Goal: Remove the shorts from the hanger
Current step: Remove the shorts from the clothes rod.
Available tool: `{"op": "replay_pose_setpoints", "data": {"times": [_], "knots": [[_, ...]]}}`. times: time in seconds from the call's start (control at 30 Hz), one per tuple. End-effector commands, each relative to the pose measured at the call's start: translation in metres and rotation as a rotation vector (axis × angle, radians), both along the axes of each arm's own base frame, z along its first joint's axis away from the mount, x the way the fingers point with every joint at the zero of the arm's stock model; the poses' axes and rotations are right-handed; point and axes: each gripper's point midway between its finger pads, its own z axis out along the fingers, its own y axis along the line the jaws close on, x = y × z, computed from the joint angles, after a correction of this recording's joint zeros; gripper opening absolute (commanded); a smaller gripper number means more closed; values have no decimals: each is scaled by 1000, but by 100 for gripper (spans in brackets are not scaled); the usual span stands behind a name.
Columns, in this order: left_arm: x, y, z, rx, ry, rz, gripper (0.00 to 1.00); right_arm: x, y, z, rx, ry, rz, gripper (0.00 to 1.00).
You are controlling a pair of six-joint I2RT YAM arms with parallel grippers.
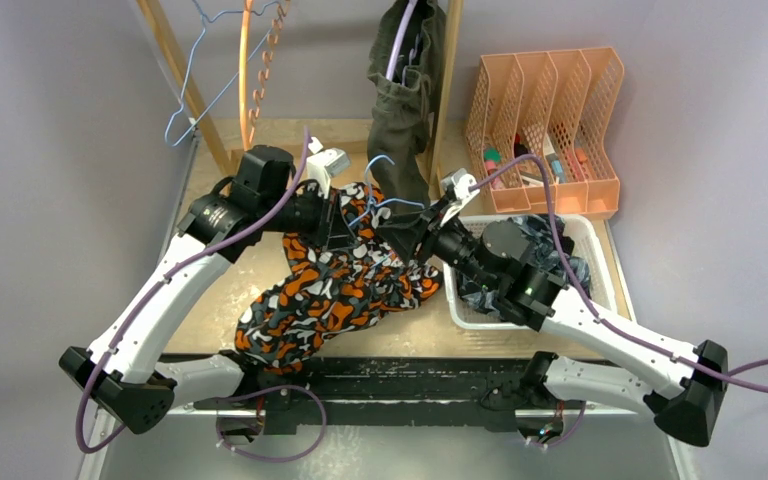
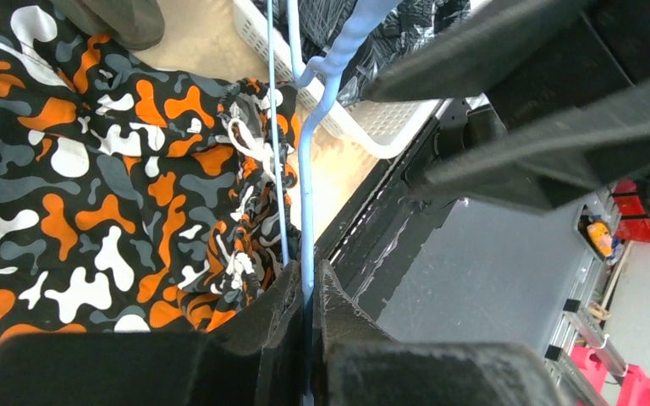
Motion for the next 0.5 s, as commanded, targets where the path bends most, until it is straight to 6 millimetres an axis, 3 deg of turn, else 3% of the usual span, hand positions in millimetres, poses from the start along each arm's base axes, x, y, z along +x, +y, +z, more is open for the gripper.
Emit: {"op": "replay_pose_setpoints", "data": {"times": [0.0,0.1,0.2,0.3,0.47], "knots": [[0,-8,25,-94,-58,-7,0,3,-16,80,141,-292,-148,46],[0,-6,14,-67,-28,3,0,4,-27,88,201,-302,-198,46],[0,-5,9,-50,-14,9,0,26,-36,71,170,-172,-329,47],[-1,-6,12,-64,-22,5,0,33,-23,59,80,-156,-314,47],[-1,-8,7,-63,-6,4,0,21,2,73,160,-210,-184,47]]}}
